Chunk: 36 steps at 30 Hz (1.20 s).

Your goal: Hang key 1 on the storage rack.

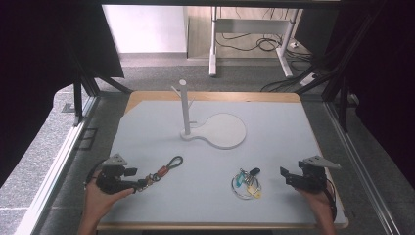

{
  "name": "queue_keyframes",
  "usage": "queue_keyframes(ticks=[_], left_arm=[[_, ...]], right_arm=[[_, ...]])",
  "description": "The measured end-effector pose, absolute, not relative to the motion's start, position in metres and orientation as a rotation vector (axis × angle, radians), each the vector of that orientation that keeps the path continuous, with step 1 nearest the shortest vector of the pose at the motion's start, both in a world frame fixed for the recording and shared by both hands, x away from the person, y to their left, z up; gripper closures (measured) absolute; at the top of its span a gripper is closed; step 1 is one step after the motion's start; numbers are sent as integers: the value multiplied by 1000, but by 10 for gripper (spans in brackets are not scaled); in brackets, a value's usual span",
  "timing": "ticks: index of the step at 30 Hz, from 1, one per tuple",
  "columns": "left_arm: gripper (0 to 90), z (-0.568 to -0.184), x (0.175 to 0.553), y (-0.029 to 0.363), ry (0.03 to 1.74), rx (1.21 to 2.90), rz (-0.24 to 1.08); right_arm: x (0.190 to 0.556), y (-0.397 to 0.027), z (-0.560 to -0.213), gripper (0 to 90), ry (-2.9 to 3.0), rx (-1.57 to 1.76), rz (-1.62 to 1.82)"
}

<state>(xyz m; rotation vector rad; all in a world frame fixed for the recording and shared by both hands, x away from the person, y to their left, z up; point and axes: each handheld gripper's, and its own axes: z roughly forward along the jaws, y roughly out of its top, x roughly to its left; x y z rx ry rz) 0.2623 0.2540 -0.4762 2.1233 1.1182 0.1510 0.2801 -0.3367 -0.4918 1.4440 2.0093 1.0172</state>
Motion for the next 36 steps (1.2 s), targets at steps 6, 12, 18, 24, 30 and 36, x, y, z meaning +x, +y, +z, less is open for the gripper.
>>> queue_keyframes(ticks=[6,12,18,24,30,36], left_arm=[[313,-476,262,252,1124,2127,163],[315,-478,255,254,1114,2129,165],[319,-480,252,253,1117,2132,169],[317,-474,251,253,1140,2109,197],[315,-470,251,252,1131,2126,194],[312,-452,251,250,1093,2175,207]], right_arm=[[279,-343,-494,248,1994,1450,1033],[282,-345,-493,251,1982,1437,1009],[282,-343,-490,269,1975,1419,1020],[287,-343,-490,290,1999,1397,1022],[287,-348,-489,298,1982,1405,1027],[284,-350,-486,305,1967,1392,1029]])
